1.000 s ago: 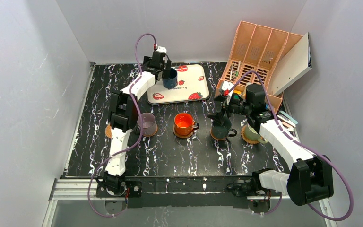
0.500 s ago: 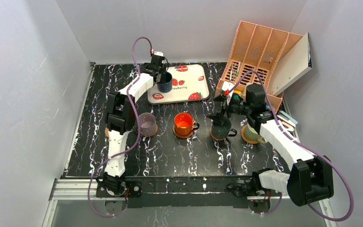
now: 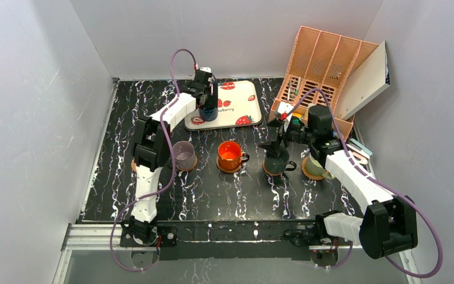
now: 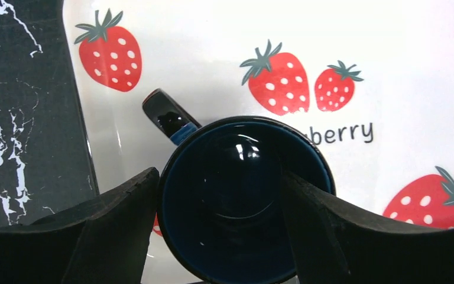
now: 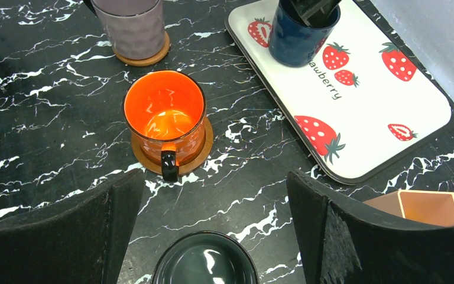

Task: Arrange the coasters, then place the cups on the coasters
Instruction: Move the cup to the tray.

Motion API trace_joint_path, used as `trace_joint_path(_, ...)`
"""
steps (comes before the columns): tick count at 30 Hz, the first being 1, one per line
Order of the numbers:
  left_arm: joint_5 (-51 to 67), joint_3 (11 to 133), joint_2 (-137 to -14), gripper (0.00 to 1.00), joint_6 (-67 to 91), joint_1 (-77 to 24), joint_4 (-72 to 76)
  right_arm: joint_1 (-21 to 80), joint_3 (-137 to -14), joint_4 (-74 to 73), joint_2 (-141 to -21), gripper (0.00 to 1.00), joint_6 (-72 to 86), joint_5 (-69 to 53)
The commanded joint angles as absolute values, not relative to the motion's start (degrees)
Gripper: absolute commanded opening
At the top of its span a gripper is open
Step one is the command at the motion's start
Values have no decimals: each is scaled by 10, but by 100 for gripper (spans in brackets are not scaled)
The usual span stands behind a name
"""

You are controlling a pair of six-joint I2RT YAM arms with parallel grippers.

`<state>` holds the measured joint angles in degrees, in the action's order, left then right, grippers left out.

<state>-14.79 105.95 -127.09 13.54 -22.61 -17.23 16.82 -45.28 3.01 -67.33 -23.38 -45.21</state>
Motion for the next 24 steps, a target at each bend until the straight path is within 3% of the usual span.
trace_joint_path(1,-136,1084,-1263,73,142,-230,-191,165,-456,35,-661,99,-239,-463)
trace_joint_path(8,-87,1060,-1240,75,165,-230,-186,165,-456,35,-659,99,-239,-463)
trace_joint_path(20,-104,1048,-1224,76,167,-230,-176,165,-455,35,-661,99,-239,-462)
trace_joint_path(24,-98,1035,-1179,94,153,-215,-147,164,-455,35,-663,99,-239,-463)
